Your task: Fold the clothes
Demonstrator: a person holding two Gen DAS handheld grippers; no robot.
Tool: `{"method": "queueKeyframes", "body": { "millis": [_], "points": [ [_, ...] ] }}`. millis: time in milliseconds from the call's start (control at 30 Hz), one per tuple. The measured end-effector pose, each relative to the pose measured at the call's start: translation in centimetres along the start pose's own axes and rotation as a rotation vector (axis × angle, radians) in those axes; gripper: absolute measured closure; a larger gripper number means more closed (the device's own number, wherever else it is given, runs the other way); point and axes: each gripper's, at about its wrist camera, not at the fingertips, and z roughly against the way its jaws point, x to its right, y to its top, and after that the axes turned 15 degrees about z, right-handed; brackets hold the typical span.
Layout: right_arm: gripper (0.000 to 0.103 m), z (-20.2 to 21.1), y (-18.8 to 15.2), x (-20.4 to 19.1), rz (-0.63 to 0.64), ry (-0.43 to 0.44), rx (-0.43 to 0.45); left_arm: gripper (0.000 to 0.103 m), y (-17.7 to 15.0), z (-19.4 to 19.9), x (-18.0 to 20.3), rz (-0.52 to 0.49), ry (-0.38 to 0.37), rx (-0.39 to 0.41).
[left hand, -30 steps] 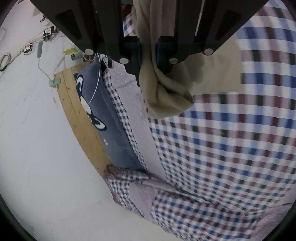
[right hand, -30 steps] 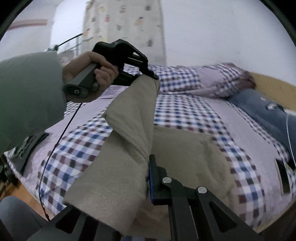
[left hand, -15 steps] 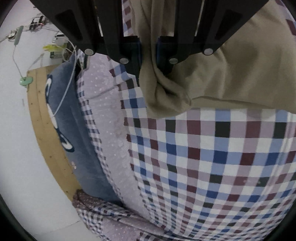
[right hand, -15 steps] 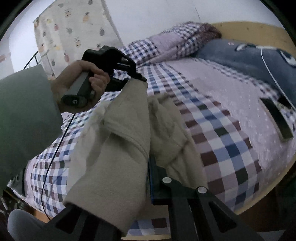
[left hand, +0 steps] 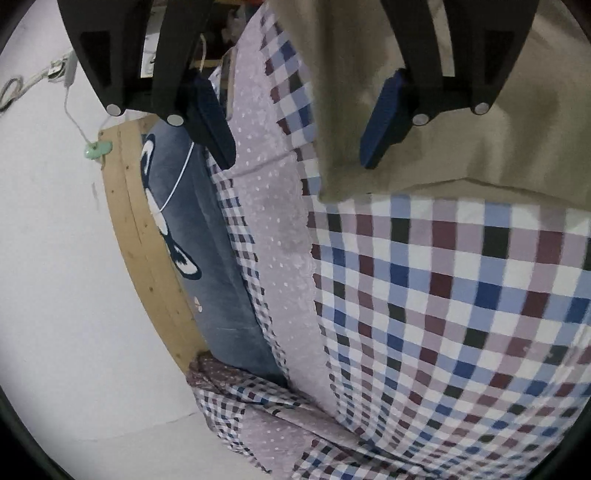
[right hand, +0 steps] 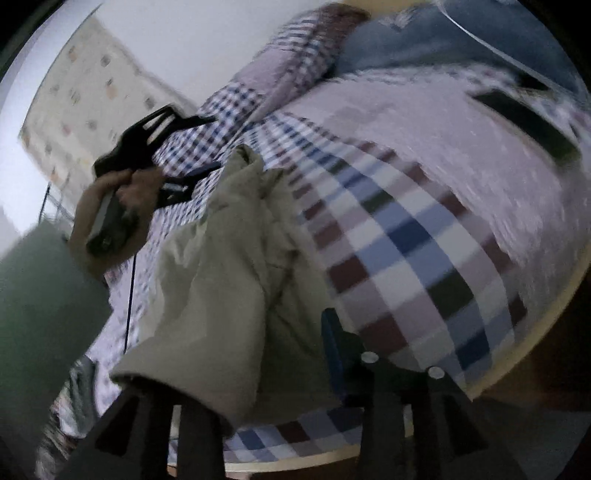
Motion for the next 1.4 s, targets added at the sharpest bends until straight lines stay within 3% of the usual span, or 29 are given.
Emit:
{"method": "queueKeyframes", "body": {
  "millis": [100, 300, 433, 633, 800, 900, 1100, 1233, 1400],
  "points": [
    [0.063, 0.6, -0.7, 0.9, -0.039, -0.014, -0.012, 0.027, -0.9, 2.4, -1.1, -0.027, 0.025, 0.035],
    [0.063, 2.2, -0.7, 1.3, -0.015, -0.066, -0.018, 0.027, -4.5, 11.1, -7.0, -0.042, 0.087, 0.159],
    [0.063, 2.6, -0.3, 2.2, -0.031, -0.069, -0.012, 0.027, -7.7, 15.2, -12.5, 0.025, 0.122, 0.194],
    [0.063, 2.6, -0.6, 3.3, -0.041, -0.089, -0.068, 0.027, -10.1, 17.7, -17.5, 0.079, 0.039, 0.219],
    [0.063, 4.4, 0.3, 4.8, -0.055, -0.208, -0.061, 0.027, -8.2, 17.8, -16.9, 0.024, 0.019, 0.222],
    [0.063, 4.7, 2.0, 4.4, -0.015, -0.187, -0.039, 0.027, -6.0, 16.6, -16.4, 0.002, 0.009, 0.193],
    [0.049, 0.8, 7.8, 1.9, 0.135, 0.030, -0.096, 0.027, -1.5, 13.5, -15.1, -0.032, 0.009, 0.183],
    [0.042, -3.8, 13.5, 0.5, 0.266, 0.098, -0.117, 0.037, 1.2, 11.9, -14.4, -0.055, 0.029, 0.170],
    [0.041, -11.3, 19.5, 1.7, 0.221, 0.164, -0.178, 0.050, 3.2, 10.7, -15.6, -0.008, 0.045, 0.173]
  ]
}}
